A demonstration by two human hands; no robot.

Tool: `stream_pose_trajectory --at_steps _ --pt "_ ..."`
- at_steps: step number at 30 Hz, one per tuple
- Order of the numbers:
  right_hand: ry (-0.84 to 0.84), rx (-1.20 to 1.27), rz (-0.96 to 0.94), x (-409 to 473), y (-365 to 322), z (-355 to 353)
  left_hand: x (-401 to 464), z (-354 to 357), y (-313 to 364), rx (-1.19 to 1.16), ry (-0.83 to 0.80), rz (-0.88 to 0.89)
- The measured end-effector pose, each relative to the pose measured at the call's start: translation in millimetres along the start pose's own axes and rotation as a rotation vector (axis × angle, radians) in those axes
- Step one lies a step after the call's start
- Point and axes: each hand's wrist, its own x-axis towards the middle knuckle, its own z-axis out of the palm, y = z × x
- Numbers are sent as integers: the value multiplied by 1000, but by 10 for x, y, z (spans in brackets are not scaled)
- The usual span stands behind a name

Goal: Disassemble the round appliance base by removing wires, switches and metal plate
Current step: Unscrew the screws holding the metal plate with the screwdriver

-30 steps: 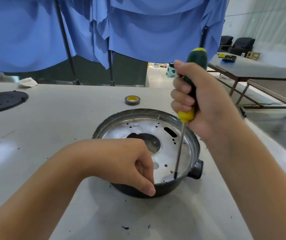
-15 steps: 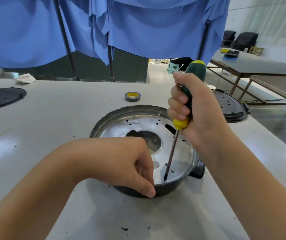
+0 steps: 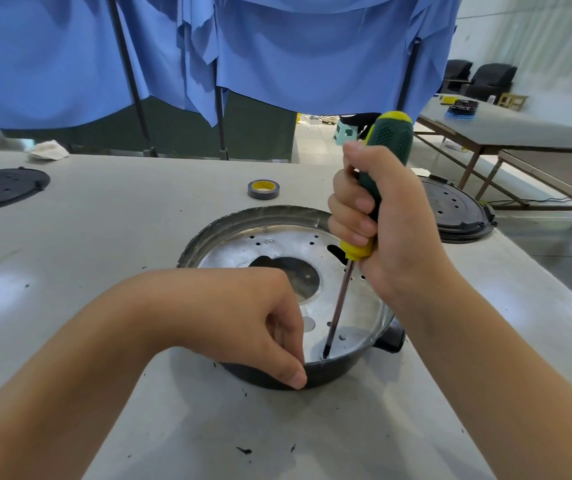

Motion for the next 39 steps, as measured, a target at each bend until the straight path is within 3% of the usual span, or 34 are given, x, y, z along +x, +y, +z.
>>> stream_pose_trajectory --at_steps 14,25,35,39 --pt "82 -61 -94 -69 8 85 10 1 -10 10 7 6" --pt "3 -87 -147 -97 29 186 18 13 -17 7 25 22" --pt "56 -92 -155 -86 33 148 27 5 -23 16 5 36" --pt "149 -112 -168 -80 31 135 27 2 -27 30 2 40"
